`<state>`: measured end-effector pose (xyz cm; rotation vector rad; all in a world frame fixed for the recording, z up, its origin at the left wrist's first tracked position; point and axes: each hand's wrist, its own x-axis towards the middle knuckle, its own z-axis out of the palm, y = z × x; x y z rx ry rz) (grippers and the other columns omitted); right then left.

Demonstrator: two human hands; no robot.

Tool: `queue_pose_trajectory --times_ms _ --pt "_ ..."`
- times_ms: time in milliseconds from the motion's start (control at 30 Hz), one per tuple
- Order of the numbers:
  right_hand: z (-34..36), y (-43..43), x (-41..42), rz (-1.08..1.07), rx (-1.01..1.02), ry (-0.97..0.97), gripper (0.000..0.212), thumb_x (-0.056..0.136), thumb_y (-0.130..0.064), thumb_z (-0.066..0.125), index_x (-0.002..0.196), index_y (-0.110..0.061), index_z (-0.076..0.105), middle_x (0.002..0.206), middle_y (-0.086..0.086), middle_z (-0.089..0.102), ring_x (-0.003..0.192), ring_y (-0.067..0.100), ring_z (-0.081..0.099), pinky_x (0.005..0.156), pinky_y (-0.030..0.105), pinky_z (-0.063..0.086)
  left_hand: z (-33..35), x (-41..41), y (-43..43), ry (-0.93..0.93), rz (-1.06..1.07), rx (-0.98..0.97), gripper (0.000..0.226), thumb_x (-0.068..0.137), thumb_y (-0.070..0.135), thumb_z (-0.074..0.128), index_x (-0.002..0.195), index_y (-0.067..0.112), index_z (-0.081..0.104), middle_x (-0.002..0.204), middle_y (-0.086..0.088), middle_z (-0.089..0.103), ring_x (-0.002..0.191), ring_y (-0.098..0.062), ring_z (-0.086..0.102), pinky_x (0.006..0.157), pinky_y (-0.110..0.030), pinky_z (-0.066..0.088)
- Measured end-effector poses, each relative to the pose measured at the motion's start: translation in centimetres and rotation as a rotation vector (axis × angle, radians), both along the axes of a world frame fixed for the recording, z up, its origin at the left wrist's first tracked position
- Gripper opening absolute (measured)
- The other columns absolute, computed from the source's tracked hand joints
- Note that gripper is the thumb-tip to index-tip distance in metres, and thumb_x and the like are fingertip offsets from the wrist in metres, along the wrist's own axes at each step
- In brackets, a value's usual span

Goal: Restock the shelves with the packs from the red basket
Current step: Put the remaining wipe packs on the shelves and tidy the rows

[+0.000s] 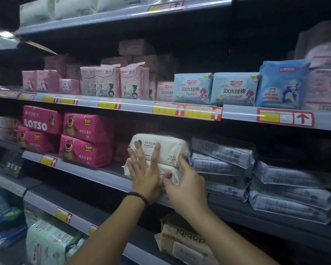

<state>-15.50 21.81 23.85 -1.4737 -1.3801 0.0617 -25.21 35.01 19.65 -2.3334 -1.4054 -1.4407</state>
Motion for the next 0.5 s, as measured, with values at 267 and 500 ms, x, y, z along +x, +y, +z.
queue_pose_trajectory --times_ms 267,500 --pt "0.4 -0.1 -0.7 0.063 -0.121 -0.142 0.078 0.096 -0.030 0.064 0.164 -0.035 0.026 0.115 -0.007 0.070 0.091 0.010 0.069 0.077 0.032 0.065 0.4 -1.0 0.3 -0.024 -0.026 -0.070 0.108 0.074 0.075 0.055 0.152 0.051 -0.017 0.164 -0.011 -0.038 0.151 -0.040 -0.036 0.124 -0.064 -0.005" --pt "1.4 -1.6 0.8 0.146 -0.256 -0.100 0.071 0.092 -0.032 0.067 0.154 -0.042 0.034 0.120 -0.003 0.070 0.090 0.014 0.071 0.066 0.029 0.060 1.0 -1.4 -1.3 0.154 0.093 -0.169 0.099 0.091 0.072 0.050 0.151 0.048 -0.025 0.161 -0.014 -0.044 0.153 -0.046 -0.027 0.124 -0.067 0.000"
